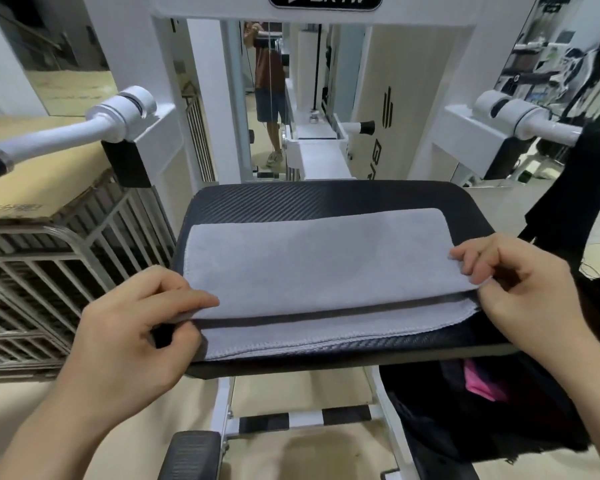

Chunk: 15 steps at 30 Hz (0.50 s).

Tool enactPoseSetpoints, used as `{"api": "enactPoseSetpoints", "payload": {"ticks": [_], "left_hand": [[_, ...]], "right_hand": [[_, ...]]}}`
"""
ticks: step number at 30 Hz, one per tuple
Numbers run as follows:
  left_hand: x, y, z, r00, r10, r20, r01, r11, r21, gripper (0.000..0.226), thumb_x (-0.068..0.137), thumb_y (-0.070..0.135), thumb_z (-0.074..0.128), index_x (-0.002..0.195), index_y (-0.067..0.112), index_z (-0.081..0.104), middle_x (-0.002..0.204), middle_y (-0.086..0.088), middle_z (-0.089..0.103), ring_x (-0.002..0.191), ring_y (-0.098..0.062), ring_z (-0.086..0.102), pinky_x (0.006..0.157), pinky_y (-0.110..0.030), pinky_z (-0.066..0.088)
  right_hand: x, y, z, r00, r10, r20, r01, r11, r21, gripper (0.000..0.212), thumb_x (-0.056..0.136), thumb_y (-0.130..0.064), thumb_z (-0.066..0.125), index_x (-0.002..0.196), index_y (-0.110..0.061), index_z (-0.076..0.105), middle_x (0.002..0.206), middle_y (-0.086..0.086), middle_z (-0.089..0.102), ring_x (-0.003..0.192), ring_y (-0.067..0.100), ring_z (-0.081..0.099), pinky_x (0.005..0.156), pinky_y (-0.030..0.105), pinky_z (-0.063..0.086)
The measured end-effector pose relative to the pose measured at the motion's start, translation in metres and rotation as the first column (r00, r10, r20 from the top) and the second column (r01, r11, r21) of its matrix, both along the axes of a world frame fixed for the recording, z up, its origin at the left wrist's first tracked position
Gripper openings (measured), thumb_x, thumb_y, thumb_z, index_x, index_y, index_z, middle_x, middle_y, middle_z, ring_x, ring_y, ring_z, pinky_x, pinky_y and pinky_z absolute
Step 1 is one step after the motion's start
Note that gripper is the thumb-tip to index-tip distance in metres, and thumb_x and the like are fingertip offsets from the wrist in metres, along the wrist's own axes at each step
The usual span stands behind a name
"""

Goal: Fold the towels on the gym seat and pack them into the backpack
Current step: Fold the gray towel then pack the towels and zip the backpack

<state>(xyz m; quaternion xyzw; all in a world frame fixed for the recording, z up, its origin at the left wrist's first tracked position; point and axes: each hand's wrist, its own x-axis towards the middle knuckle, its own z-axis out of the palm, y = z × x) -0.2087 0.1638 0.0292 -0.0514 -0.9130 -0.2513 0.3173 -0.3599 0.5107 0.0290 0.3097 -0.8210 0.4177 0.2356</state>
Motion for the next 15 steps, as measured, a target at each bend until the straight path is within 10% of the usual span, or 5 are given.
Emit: {"api": "enactPoseSetpoints", "payload": {"ticks": [8, 15], "left_hand": [[0.0081, -0.0001, -0.0006, 0.996, -0.071, 0.049, 0.079, 0.975, -0.209, 0.028, 0.071, 0.015, 0.049, 0.073, 0.012, 0.077, 0.073, 0.006, 0.057, 0.075, -0.02, 0.053, 0.069, -0.032, 0.042], [0.008, -0.0035, 0.007, 0.955, -0.218, 0.199, 0.179, 0.964, 0.198, 0.028, 0.063, 0.022, 0.048, 0.072, 0.023, 0.075, 0.068, 0.012, 0.06, 0.058, -0.006, 0.055, 0.052, -0.012, 0.038]], "right_hand": [[0.0112, 0.0018, -0.0051, 0.999, 0.034, -0.016, -0.031, 0.986, 0.161, 0.043, 0.057, 0.029, 0.041, 0.061, -0.013, 0.043, 0.071, -0.009, 0.051, 0.096, 0.004, 0.065, 0.067, 0.035, 0.049], [0.0121, 0.0072, -0.007, 0.998, 0.064, 0.029, -0.067, 0.993, 0.099, 0.032, 0.056, 0.013, 0.034, 0.059, -0.018, 0.032, 0.068, -0.003, 0.045, 0.102, 0.005, 0.064, 0.067, 0.028, 0.046]]}}
